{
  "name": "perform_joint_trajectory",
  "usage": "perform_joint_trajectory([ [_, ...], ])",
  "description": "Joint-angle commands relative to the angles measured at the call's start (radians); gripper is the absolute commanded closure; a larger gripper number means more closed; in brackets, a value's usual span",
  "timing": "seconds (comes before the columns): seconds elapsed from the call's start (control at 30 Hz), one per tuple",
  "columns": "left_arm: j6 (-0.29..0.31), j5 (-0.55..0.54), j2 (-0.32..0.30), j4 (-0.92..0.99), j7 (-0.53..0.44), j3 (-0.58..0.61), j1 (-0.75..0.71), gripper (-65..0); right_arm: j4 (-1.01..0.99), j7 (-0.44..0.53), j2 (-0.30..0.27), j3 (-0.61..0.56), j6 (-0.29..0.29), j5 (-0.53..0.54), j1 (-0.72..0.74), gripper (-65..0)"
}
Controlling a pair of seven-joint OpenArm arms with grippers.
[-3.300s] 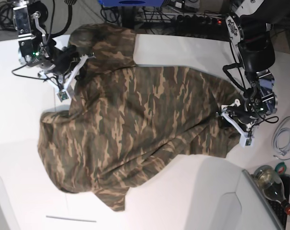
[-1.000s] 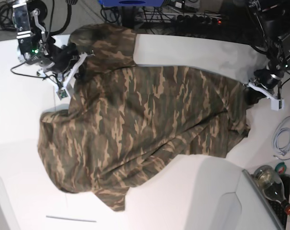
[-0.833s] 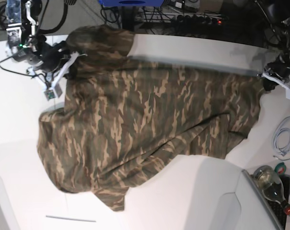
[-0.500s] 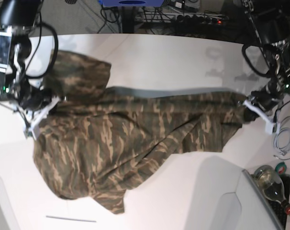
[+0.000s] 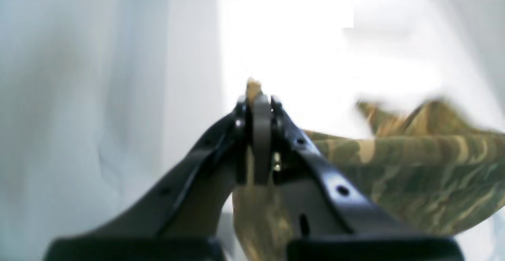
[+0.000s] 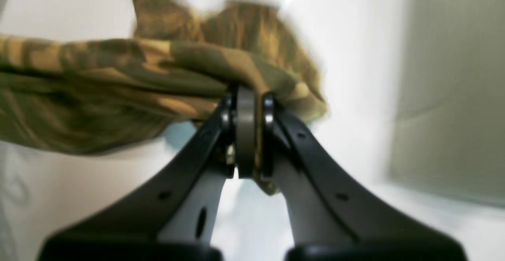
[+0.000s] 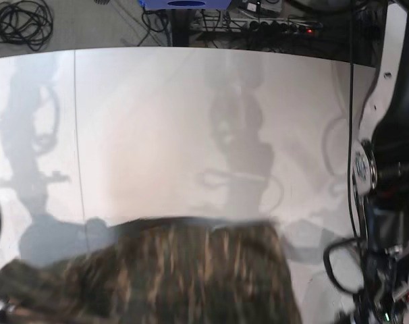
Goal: Layout the t-shirt on the table in an organized manner, then fold the t-shirt properly
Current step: 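Lift the shirt with both grippers and shake it out flat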
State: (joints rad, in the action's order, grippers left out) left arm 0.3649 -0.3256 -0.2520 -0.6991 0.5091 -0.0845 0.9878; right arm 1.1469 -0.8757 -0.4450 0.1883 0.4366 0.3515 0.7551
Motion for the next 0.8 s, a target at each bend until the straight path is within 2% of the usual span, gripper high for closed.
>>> perform_joint_trajectory([
  [0.0,-0.013,0.000,-0.020,-0.075,0.006,-0.025,0.053,0.0,0.094,0.008,-0.053,0.015,-0.012,-0.019,0.042,0.0],
  [0.1,-0.013,-0.056,-0.020,-0.324,0.132,-0.163,0.018,0.0,0.362,-0.050,-0.097,0.018,-0.012,-0.018,0.002,0.0],
  [0.17,-0.014,-0.071,-0.020,-0.485,0.205,-0.229,-0.051,0.0,0.482,-0.101,-0.100,0.040,-0.012,-0.019,-0.065,0.0],
  [0.23,-0.014,-0.073,-0.027,-0.606,0.250,-0.269,-0.162,0.0,0.531,-0.110,-0.090,0.101,-0.012,-0.019,-0.170,0.0],
  [0.43,-0.014,-0.077,-0.042,-0.793,0.250,-0.286,-0.584,0.0,0.540,-0.095,0.062,0.241,-0.012,-0.019,-0.503,0.0],
  [0.5,-0.014,-0.079,-0.037,-0.816,0.230,-0.286,-0.731,0.0,0.536,-0.092,0.130,0.294,-0.012,-0.021,-0.613,0.0],
  [0.6,-0.011,-0.070,-0.025,-0.785,0.093,-0.278,-0.923,0.0,0.465,-0.003,0.208,0.311,-0.012,-0.022,-0.747,0.0],
  [0.67,-0.013,-0.070,-0.023,-0.712,0.012,-0.272,-0.982,0.0,0.358,0.076,0.214,0.310,-0.012,-0.022,-0.773,0.0],
  [0.77,-0.013,-0.070,-0.023,-0.575,-0.040,-0.272,-1.002,0.0,0.210,0.122,0.209,0.311,-0.012,-0.022,-0.779,0.0],
])
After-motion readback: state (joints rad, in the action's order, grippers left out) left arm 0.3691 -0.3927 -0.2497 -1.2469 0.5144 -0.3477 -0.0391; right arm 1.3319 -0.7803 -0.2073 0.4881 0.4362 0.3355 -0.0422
